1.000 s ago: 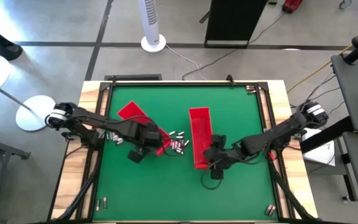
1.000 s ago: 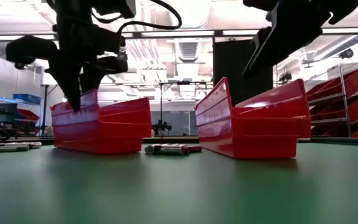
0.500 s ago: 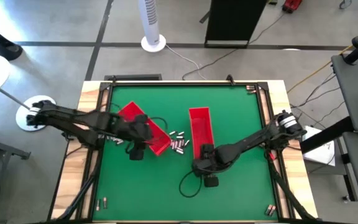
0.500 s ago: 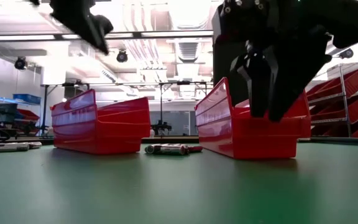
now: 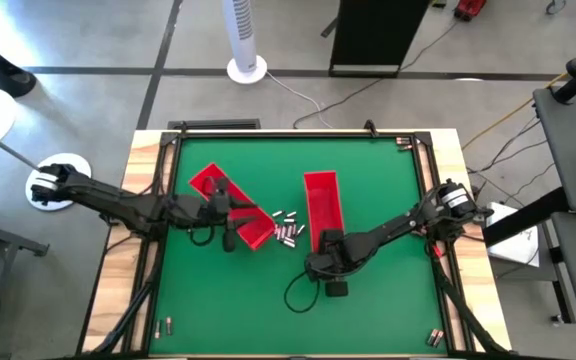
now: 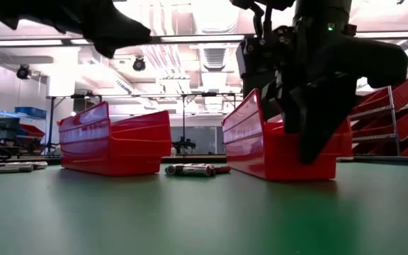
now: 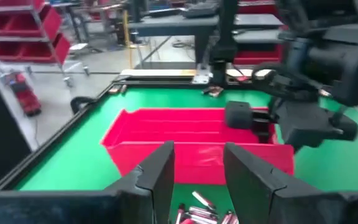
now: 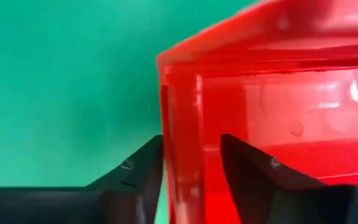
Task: Sort batteries
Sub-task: Move the right red bin to the top middle of the table
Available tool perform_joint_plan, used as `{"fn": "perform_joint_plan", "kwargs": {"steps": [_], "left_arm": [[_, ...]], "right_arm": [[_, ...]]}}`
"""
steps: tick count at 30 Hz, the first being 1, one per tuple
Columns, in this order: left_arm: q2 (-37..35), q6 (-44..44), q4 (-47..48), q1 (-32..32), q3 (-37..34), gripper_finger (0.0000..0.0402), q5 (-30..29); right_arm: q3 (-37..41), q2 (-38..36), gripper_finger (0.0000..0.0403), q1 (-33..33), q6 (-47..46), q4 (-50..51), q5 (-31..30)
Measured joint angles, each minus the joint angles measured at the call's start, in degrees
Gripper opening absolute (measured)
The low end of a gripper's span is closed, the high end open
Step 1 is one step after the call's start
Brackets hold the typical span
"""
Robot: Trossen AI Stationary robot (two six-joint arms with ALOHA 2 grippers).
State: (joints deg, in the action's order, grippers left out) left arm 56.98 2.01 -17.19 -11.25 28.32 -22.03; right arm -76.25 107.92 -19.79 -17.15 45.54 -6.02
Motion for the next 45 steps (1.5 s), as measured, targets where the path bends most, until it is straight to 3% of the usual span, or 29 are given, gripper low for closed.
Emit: {"fn": "perform_joint_plan", "kwargs": {"steps": [7,10,13,16,21,24,33,45], "left_arm": [[0.61,4.36,-1.23,-0.09,-1.73,0.0119,0.07],[1.4,4.52,-1.25,-0.2,-1.75,0.0119,0.06],[2.03,4.54,-1.25,-0.28,-1.75,0.0119,0.12],[2.12,3.7,-1.27,-0.34,-1.75,0.0119,0.12],[1.9,2.94,-1.44,-0.36,-1.75,0.0119,0.13],[1.88,2.98,-1.42,-0.71,-1.75,0.0119,0.15],[0.94,1.97,-1.43,-2.5,-1.75,0.0119,0.21],[0.71,1.62,-1.27,-2.64,-1.75,0.0119,0.19]], "right_arm": [[-2.87,-1.3,0.0042,0.09,-0.82,3.46,0.25],[-7.54,-3.03,0.0042,0.33,0.02,10.45,-1.98],[-11.91,-4.9,0.0042,0.82,0.5,17.23,-8.7],[-13.6,-6.56,0.0043,2.46,2.71,17.72,-12.09],[-11.56,-7.52,0.0049,6.87,9.64,13.95,-11.86],[-8.43,-7.5,0.005,10.42,13.25,12.03,-9.19],[-0.2,-7.25,0.0052,21.6,21.24,0.03,7.28],[1.33,-5.35,0.0054,27.53,25.78,-1.9,12.91]]}}
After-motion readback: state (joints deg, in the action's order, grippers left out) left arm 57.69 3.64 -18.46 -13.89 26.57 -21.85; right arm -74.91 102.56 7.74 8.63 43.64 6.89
